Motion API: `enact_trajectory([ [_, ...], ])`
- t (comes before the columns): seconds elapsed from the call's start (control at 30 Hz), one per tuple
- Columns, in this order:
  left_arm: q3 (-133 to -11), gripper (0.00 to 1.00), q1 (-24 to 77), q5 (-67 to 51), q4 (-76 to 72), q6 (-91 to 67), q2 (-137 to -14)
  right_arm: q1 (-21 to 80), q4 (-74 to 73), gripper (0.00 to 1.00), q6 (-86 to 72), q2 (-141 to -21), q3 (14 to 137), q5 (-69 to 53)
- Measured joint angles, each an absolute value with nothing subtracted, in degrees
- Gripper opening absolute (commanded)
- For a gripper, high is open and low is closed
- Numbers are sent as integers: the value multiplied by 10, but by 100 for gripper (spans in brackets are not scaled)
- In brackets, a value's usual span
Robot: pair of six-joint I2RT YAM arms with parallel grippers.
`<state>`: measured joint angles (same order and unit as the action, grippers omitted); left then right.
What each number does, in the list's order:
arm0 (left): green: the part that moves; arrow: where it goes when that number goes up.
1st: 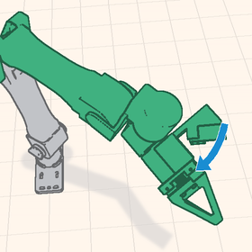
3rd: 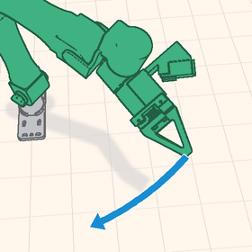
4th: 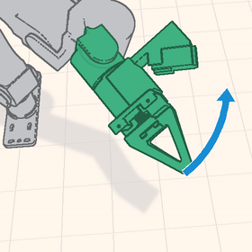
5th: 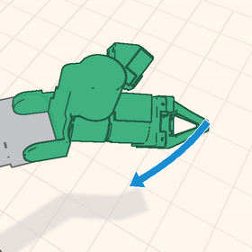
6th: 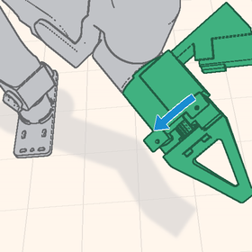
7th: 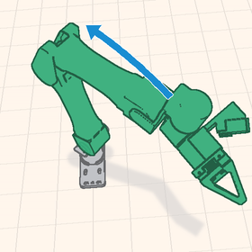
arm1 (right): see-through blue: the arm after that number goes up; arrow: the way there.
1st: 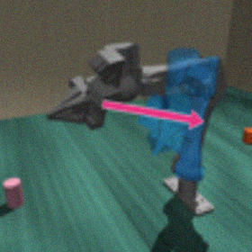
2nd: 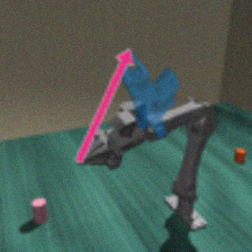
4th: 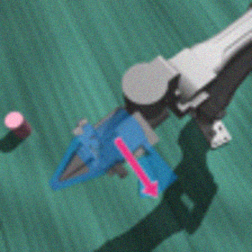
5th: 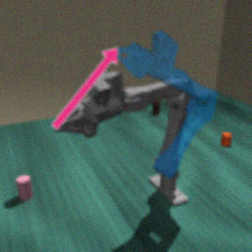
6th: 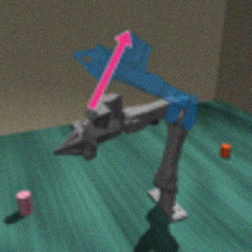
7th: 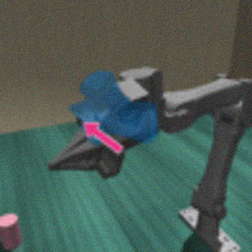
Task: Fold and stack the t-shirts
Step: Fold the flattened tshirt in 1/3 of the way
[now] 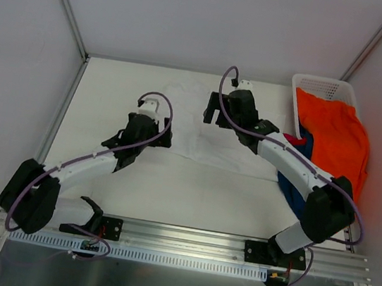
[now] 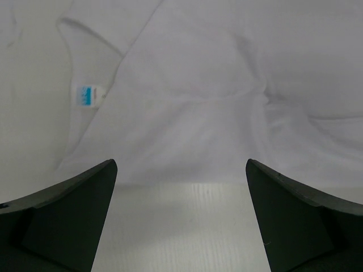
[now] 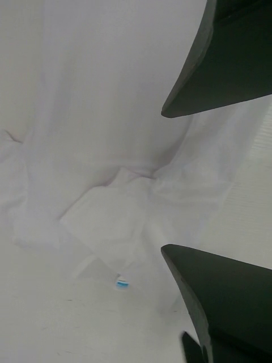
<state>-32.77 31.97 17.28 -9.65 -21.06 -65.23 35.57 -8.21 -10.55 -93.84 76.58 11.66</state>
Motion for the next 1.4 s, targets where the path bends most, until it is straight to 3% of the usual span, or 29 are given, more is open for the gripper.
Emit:
enact_trajectory([
  [0.23, -471, 99, 287, 73, -249, -137, -879, 388, -90, 92, -116, -793, 590, 116],
  [0.47, -595, 99, 245, 43, -199, -144, -998, 394, -118, 92, -133, -680, 487, 134],
  [0.97, -521, 99, 183, -46, -112, -236, -998, 394, -140, 92, -164, -602, 454, 158],
  [1.4, -513, 99, 183, -18, -22, -257, -962, 396, -183, 94, -191, -465, 407, 187],
])
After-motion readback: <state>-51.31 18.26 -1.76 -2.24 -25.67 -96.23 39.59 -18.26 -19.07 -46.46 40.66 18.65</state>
